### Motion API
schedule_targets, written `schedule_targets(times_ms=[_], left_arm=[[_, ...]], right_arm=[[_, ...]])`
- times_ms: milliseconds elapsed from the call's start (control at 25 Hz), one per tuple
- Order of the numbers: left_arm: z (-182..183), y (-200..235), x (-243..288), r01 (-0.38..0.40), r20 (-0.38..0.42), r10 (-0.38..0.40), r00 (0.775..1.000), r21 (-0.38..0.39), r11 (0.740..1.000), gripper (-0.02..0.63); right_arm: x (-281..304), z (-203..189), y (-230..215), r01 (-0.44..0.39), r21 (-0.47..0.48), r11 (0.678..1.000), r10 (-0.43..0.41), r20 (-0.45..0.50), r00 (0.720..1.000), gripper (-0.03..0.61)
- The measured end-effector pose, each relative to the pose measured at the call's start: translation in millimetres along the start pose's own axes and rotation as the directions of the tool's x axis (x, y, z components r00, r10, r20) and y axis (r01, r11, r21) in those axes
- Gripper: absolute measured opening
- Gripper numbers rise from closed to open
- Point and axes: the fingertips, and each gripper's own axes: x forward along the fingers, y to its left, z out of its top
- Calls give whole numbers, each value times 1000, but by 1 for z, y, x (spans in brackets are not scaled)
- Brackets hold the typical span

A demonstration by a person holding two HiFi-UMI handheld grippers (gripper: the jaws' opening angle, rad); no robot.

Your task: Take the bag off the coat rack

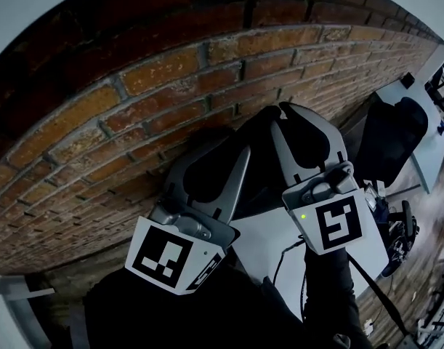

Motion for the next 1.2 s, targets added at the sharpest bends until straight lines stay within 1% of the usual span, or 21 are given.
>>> schedule_targets(times_ms=[120,200,280,400,480,520,600,640,680,720,760,800,880,920,960,1000,1040,1080,1120,1200], left_arm=[[-2,14,14,-47,-3,47,999,-4,999,44],[-3,19,23,-64,-5,64,998,-1,998,44],[-3,21,30,-72,-5,72,997,8,997,44],[-5,21,38,-74,-6,74,997,15,997,44],[-6,23,42,-84,-7,85,996,18,996,44],[-6,25,43,-91,-8,91,996,16,996,44],[-6,29,45,-106,-8,106,994,16,994,44],[-6,30,45,-112,-8,112,994,18,994,44],[-6,31,46,-114,-8,114,993,18,993,44],[-7,31,48,-115,-8,115,993,18,993,44],[-6,31,49,-117,-8,117,993,21,993,44],[-6,31,50,-118,-8,119,993,23,993,44],[-7,32,52,-120,-10,120,993,23,993,44],[-7,34,53,-122,-9,122,992,24,992,44],[-6,35,54,-125,-8,125,992,26,992,44],[-6,36,56,-126,-8,126,992,26,992,44],[-6,38,57,-127,-8,127,992,25,992,44],[-6,39,57,-130,-8,130,991,26,991,44],[-6,41,58,-133,-9,133,991,26,991,44],[-6,43,59,-135,-12,135,991,26,991,44]], right_arm=[[14,-6,-10,-57,41,998,55,62,997,102],[16,-6,-17,-78,69,995,70,114,991,118],[11,-5,-23,-67,77,995,55,154,987,138],[-4,-4,-30,-4,44,999,-5,181,984,144],[-17,-2,-37,29,55,998,-39,205,978,144],[-21,-3,-40,26,76,997,-40,200,979,144],[-26,-11,-41,4,132,991,-23,146,989,142],[-29,-14,-38,5,151,989,-24,123,992,138],[-35,-15,-35,20,151,988,-38,115,993,111],[-43,-14,-31,42,138,989,-59,120,991,69],[-52,-11,-28,63,129,990,-81,134,988,43],[-61,-7,-25,76,137,988,-96,153,984,34],[-76,-1,-19,59,206,977,-99,187,977,20],[-80,-2,-11,29,245,969,-76,185,980,18],[-81,-9,-1,-4,275,961,-42,161,986,17],[-81,-22,11,-26,300,954,-10,115,993,17],[-80,-41,23,-27,323,946,11,53,999,15],[-81,-63,31,-6,349,937,14,-20,1000,14],[-83,-87,36,35,376,926,1,-95,995,14],[-87,-128,31,144,413,899,-60,-209,976,14]])
